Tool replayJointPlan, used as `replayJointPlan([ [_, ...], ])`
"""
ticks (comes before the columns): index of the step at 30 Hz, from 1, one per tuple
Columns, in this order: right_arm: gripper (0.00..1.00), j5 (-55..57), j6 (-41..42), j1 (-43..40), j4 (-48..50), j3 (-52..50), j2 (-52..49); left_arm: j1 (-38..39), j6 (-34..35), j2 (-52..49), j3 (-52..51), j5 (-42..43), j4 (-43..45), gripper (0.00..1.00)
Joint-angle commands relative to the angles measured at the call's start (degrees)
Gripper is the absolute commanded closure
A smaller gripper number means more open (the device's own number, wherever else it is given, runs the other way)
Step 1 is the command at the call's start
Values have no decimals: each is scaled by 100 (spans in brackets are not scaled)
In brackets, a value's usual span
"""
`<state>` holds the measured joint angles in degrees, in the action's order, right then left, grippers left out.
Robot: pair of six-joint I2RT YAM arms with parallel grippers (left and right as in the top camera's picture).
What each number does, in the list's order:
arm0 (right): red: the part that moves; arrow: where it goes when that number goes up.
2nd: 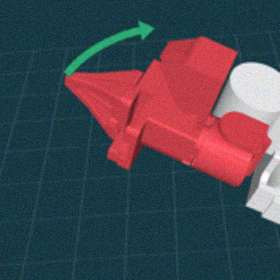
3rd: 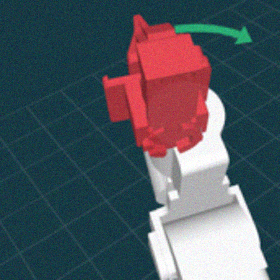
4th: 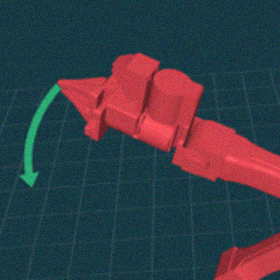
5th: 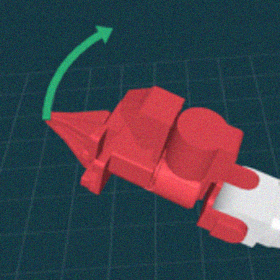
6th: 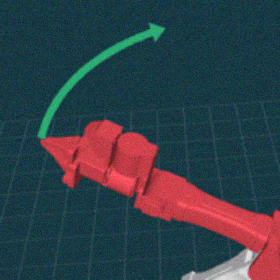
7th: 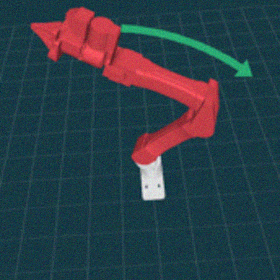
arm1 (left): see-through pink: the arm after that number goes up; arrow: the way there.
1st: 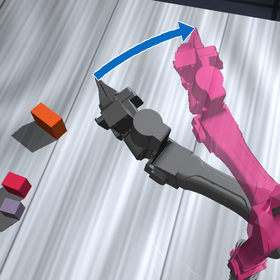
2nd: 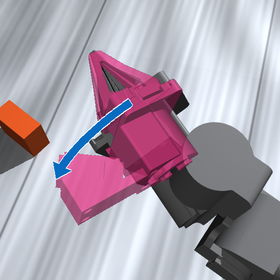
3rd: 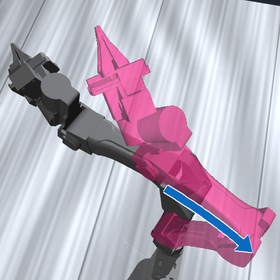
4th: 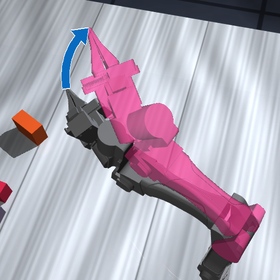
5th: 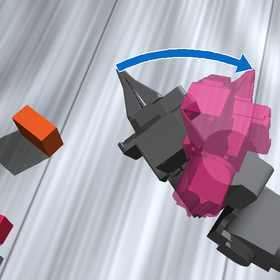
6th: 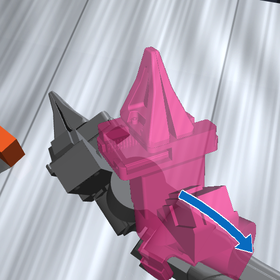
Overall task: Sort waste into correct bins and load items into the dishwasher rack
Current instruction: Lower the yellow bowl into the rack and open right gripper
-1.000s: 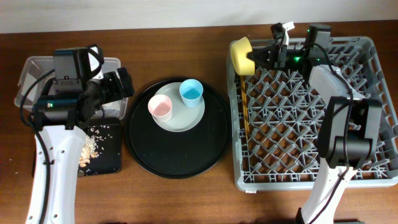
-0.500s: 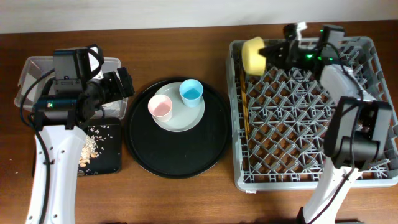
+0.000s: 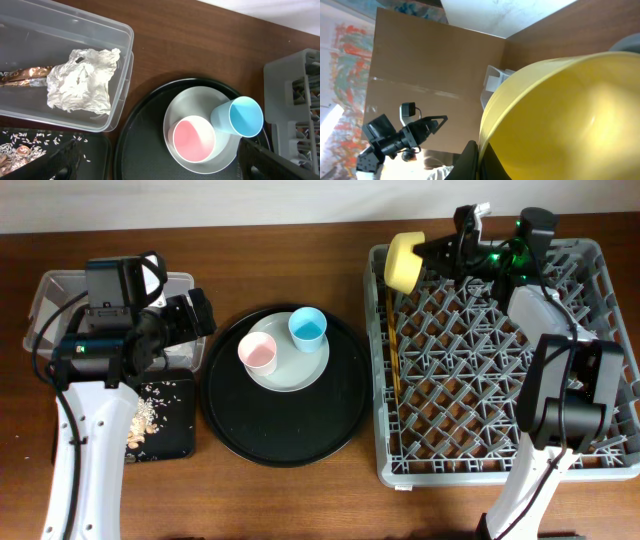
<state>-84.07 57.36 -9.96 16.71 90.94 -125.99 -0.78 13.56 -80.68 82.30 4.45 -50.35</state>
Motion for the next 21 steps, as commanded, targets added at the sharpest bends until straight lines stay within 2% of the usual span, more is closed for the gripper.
replayJointPlan([
  [1, 96, -271, 175, -81, 7, -13, -72, -15, 11, 17, 68, 2, 9, 1],
  [12, 96, -404, -540, -476, -192, -396, -81, -15, 11, 17, 68, 2, 9, 1],
  [17, 95, -404, -597, -557, -190, -555, -81, -15, 11, 17, 68, 2, 9, 1],
  [21, 87, -487, -612, -667, -192, -566, -81, -15, 11, 17, 68, 2, 11, 1],
])
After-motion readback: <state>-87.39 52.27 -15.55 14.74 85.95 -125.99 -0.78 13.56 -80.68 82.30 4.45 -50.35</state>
